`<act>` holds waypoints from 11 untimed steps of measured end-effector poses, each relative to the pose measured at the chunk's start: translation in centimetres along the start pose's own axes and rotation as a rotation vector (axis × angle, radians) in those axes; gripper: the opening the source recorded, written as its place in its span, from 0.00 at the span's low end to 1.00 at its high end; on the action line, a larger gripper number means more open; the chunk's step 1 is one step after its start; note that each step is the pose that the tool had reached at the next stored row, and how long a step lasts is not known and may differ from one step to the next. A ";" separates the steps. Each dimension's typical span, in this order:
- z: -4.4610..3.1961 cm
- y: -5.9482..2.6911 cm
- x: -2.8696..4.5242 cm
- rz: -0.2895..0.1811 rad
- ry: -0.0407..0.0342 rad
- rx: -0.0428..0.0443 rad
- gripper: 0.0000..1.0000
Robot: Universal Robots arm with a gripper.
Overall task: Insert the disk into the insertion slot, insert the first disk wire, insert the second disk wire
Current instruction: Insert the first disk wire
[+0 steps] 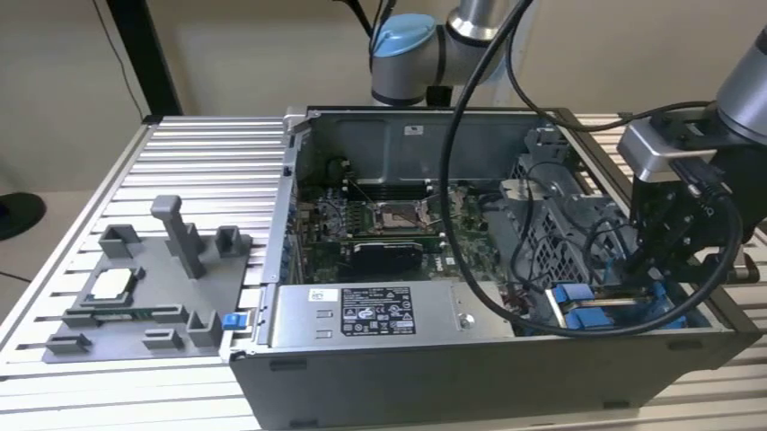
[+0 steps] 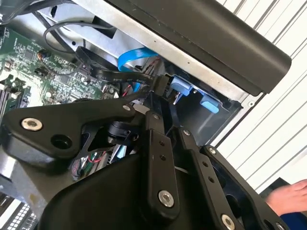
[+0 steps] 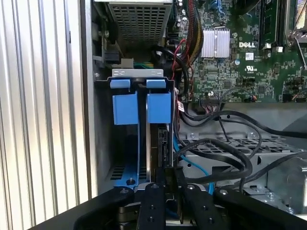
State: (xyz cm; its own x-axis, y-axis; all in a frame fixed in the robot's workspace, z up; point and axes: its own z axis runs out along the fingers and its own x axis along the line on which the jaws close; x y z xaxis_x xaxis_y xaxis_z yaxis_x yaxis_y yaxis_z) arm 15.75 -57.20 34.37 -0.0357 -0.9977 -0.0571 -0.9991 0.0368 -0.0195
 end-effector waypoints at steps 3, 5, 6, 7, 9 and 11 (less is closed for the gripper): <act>0.09 0.00 0.01 0.000 0.0000 0.0000 0.00; 0.12 0.01 0.01 0.000 0.0000 0.0000 0.00; 0.13 0.02 0.01 0.000 -0.0001 0.0000 0.00; 0.14 0.04 0.02 0.000 -0.0001 0.0001 0.00; 0.15 0.05 0.02 0.000 -0.0001 0.0003 0.00; 0.18 0.06 0.04 -0.002 -0.0003 0.0008 0.00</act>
State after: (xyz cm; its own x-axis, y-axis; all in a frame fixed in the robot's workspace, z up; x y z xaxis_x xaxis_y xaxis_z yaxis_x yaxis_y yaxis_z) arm 15.70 -57.22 34.19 -0.0332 -0.9978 -0.0574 -0.9992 0.0344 -0.0204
